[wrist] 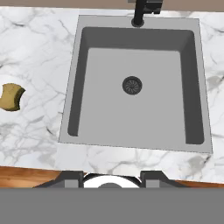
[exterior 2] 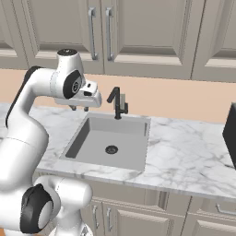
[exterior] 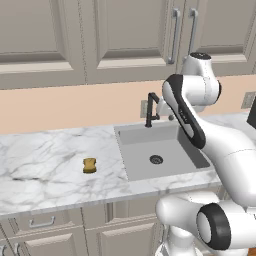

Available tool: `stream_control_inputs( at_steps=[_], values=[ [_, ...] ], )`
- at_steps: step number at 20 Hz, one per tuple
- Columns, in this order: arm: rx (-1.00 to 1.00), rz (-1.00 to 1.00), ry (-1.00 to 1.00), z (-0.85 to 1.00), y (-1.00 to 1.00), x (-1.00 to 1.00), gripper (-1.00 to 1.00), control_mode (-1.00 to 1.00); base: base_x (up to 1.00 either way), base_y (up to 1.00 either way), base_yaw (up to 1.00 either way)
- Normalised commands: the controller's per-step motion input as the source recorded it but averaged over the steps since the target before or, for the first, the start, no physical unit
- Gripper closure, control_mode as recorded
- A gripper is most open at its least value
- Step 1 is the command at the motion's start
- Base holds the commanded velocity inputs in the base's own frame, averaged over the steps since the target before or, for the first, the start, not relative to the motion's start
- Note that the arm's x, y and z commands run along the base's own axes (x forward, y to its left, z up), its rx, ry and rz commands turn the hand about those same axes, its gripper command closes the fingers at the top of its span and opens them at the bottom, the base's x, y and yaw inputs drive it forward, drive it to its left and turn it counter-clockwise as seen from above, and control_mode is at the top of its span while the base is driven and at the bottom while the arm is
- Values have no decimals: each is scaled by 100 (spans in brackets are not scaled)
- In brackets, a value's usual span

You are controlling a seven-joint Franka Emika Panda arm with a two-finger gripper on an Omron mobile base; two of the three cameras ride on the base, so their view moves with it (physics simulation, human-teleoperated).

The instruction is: Soak the sponge with water for a few seconds and then drop it inside the sink.

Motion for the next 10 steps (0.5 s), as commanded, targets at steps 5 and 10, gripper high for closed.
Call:
stream_control_inputs(
  at_steps=[5, 10],
  values=[
    [0, 0, -3, 0, 0, 0, -100, -100, 0, 0, 0],
    [0, 0, -1, 0, 4, -6, -100, -100, 0, 0, 0]
  ],
)
